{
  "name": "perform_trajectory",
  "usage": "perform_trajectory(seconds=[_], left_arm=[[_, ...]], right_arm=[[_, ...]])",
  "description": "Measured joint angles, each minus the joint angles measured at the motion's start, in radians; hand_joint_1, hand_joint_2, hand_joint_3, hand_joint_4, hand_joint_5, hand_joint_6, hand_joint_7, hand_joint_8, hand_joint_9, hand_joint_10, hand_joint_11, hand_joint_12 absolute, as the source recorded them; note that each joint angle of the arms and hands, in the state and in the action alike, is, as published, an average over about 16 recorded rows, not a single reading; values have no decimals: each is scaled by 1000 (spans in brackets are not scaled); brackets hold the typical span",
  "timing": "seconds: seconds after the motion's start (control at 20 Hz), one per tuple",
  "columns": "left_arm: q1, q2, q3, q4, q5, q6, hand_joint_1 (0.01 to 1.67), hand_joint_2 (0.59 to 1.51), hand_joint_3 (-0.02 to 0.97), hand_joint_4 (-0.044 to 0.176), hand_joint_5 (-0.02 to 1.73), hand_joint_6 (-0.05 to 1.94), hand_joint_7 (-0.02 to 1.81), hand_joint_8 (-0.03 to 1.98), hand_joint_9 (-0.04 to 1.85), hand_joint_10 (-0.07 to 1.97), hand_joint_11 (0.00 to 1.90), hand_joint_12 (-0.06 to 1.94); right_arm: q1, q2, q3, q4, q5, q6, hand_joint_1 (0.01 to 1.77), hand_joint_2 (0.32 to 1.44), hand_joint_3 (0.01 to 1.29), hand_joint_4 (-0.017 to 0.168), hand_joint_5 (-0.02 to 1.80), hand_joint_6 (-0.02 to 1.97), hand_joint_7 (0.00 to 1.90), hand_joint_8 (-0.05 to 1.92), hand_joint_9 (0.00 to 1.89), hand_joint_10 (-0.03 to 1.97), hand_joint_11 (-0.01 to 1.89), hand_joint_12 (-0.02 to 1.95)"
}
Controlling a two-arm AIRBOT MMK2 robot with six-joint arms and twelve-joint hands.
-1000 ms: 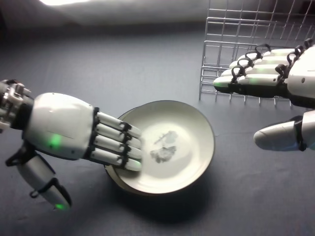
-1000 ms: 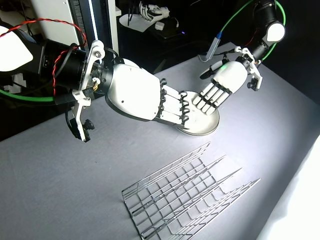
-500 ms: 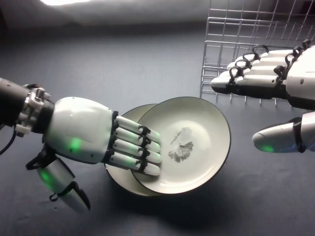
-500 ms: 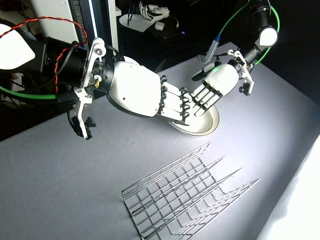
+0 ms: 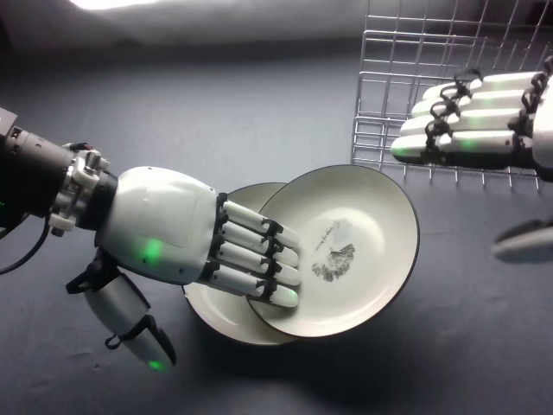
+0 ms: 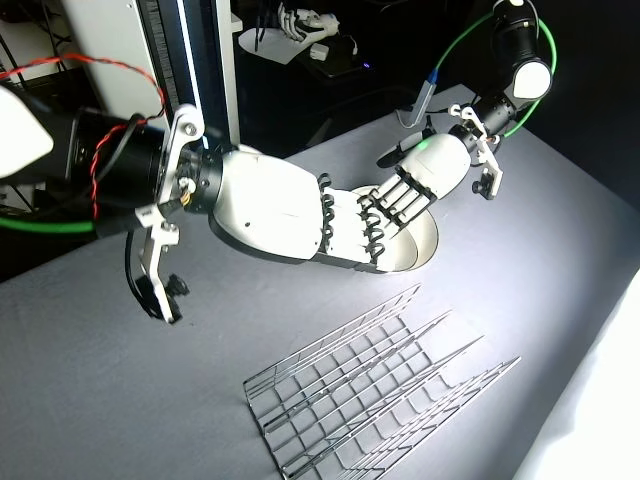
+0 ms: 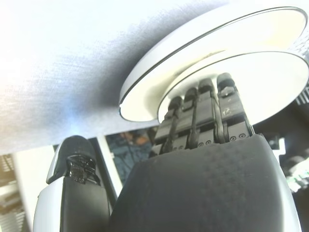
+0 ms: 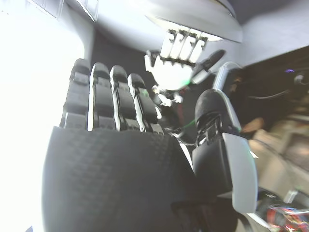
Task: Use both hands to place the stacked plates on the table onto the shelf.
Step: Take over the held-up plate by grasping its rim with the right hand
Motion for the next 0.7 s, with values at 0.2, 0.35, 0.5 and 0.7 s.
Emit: perform_trajectory(seconds=[0.2, 0.35, 0.5, 0.7], left_arm=[[-9, -6, -3, 4, 3, -6, 13, 1114, 18, -5, -9, -21, -8, -21, 20, 3, 13, 13], [-15, -9, -5, 7, 5, -9, 13, 1112, 17, -5, -8, -19, -9, -21, 19, 4, 13, 13], [-20, -12, -7, 9, 7, -11, 12, 1111, 18, -5, -9, -18, -8, -21, 18, 6, 13, 13], [-26, -14, -7, 12, 7, -14, 12, 1109, 18, -5, -10, -18, -8, -21, 18, 6, 13, 13]], right_arm=[[-32, -34, 68, -60, 128, 2, 618, 1143, 19, 0, 21, 15, 17, 9, 17, -6, 22, 57], [-51, -60, 104, -90, 206, 4, 838, 1074, 19, 2, 28, 15, 17, 9, 19, -6, 22, 112], [-65, -86, 130, -113, 254, 7, 1032, 1014, 19, 3, 40, 15, 26, 9, 28, -6, 21, 227], [-82, -121, 152, -134, 274, 12, 1224, 955, 19, 4, 68, 15, 42, 9, 46, -1, 21, 424]])
